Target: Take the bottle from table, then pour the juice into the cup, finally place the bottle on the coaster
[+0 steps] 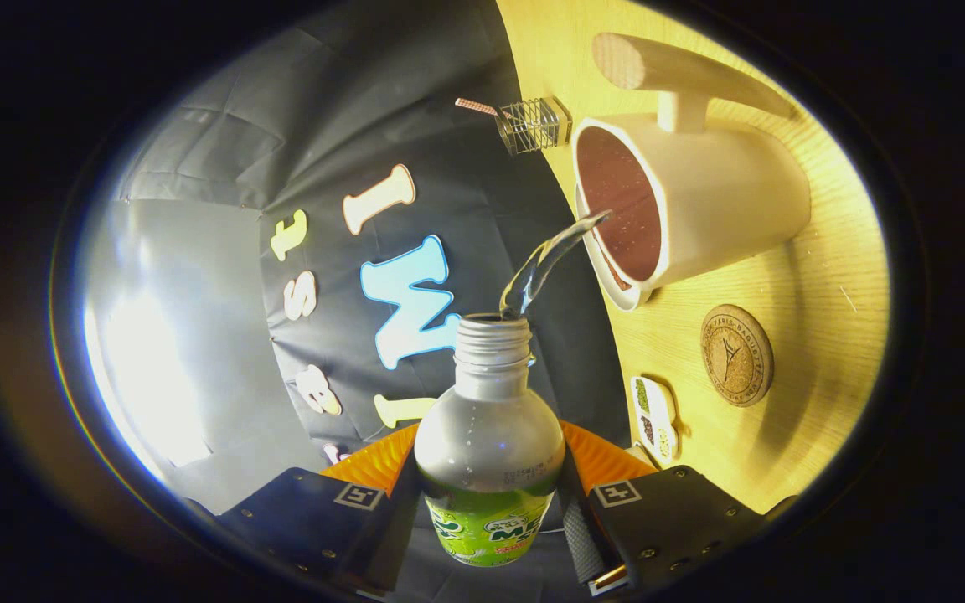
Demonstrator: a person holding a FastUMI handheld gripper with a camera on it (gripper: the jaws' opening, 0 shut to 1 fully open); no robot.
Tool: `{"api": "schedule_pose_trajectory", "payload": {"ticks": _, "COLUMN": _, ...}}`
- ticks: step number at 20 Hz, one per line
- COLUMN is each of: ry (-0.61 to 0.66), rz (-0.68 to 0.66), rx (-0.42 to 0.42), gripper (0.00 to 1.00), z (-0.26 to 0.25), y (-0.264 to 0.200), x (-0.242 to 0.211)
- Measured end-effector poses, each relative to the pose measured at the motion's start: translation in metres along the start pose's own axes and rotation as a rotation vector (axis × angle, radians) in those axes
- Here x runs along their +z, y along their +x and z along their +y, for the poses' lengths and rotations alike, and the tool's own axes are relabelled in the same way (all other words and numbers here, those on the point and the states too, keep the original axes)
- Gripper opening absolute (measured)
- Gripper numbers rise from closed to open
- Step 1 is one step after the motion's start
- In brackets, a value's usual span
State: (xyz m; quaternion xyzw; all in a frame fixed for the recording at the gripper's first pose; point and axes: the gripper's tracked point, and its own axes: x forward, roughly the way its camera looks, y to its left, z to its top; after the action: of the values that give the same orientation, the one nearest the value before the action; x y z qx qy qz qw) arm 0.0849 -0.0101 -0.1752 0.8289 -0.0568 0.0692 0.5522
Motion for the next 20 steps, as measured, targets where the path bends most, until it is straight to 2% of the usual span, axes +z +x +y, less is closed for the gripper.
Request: {"api": "schedule_pose_trajectory", "payload": {"ticks": 20, "ry": 0.137, "rz": -0.033, "rx": 0.036, "gripper": 0.75, "z": 0.0062, "y": 0.0096, "x": -0.0029}}
